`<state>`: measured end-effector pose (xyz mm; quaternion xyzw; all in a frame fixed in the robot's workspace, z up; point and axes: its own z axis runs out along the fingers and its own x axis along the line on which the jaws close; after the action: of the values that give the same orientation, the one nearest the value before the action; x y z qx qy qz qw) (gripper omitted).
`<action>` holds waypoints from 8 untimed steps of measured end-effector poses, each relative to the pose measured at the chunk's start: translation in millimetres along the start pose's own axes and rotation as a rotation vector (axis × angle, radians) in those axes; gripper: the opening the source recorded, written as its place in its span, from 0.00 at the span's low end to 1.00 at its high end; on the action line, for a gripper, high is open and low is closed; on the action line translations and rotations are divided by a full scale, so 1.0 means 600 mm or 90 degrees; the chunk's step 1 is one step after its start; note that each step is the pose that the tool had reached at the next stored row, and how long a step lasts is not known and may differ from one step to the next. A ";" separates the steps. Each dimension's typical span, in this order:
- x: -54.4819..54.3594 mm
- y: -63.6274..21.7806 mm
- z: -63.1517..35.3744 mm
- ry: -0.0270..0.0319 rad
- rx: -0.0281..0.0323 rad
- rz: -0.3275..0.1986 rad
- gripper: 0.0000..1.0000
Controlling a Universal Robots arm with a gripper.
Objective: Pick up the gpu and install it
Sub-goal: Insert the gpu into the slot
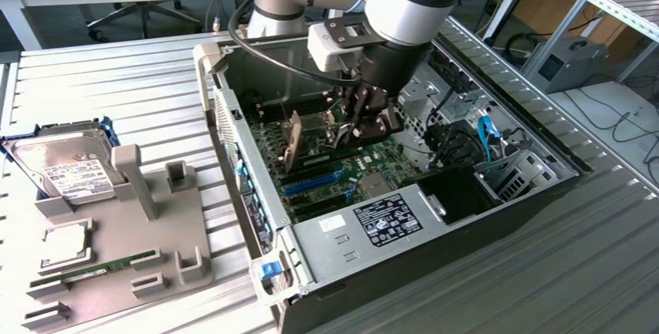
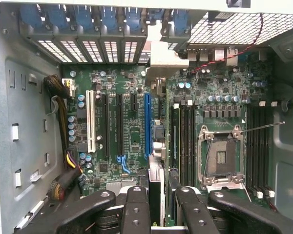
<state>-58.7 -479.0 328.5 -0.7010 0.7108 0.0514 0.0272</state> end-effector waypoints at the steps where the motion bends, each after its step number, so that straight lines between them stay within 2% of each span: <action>1: 0.001 0.000 0.000 0.0000 0.0000 0.000 0.26; 8: 0.005 0.001 0.001 0.0000 0.0000 0.000 0.26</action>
<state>-59.1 -481.7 327.7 -0.7010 0.7108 0.0514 0.0272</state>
